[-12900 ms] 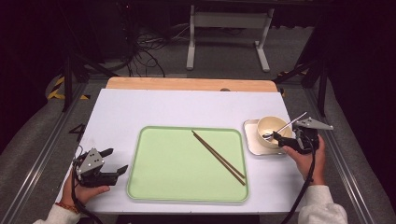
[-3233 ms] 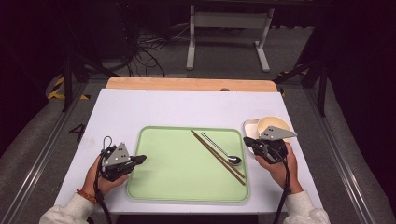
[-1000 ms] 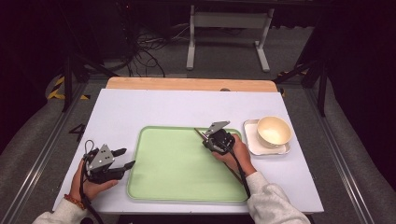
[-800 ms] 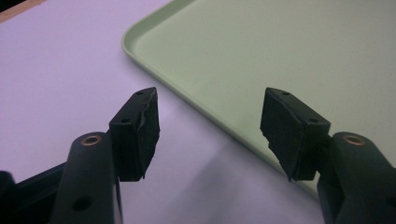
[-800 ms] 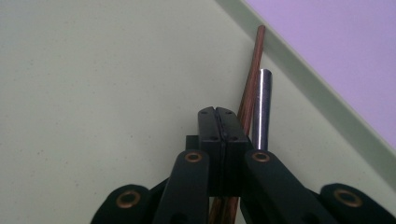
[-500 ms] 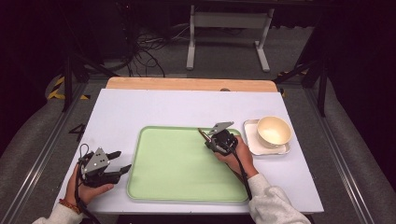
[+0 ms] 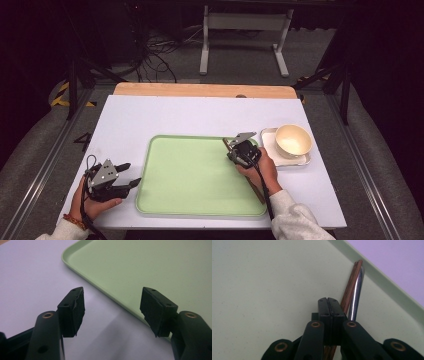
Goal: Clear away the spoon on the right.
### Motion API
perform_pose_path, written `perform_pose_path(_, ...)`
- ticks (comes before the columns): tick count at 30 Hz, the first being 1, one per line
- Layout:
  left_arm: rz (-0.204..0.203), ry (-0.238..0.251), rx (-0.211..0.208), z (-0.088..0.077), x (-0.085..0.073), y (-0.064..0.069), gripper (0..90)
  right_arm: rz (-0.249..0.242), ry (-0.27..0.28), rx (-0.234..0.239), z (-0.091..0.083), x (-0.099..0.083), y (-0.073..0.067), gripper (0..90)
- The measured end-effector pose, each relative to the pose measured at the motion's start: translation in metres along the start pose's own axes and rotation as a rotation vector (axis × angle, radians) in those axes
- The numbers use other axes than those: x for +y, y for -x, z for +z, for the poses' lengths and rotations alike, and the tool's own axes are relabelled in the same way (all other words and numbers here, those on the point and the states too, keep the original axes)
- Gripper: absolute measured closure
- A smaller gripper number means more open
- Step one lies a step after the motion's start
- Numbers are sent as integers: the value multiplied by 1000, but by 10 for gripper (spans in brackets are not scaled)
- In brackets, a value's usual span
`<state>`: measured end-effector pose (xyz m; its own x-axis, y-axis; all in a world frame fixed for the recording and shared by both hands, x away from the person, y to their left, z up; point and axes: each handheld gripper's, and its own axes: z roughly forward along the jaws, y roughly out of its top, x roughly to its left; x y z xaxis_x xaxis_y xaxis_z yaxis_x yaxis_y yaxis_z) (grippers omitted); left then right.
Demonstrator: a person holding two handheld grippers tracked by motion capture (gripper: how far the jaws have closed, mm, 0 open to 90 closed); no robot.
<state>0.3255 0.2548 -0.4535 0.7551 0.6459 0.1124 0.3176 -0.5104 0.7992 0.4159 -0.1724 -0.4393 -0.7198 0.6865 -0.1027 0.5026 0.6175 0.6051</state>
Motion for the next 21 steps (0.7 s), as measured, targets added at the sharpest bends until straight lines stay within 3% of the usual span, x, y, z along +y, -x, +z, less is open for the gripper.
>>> perform_pose_path(21, 7, 2, -5, 2, 1, 0, 359, 62, -12, -32, -18, -25, 20, 900)
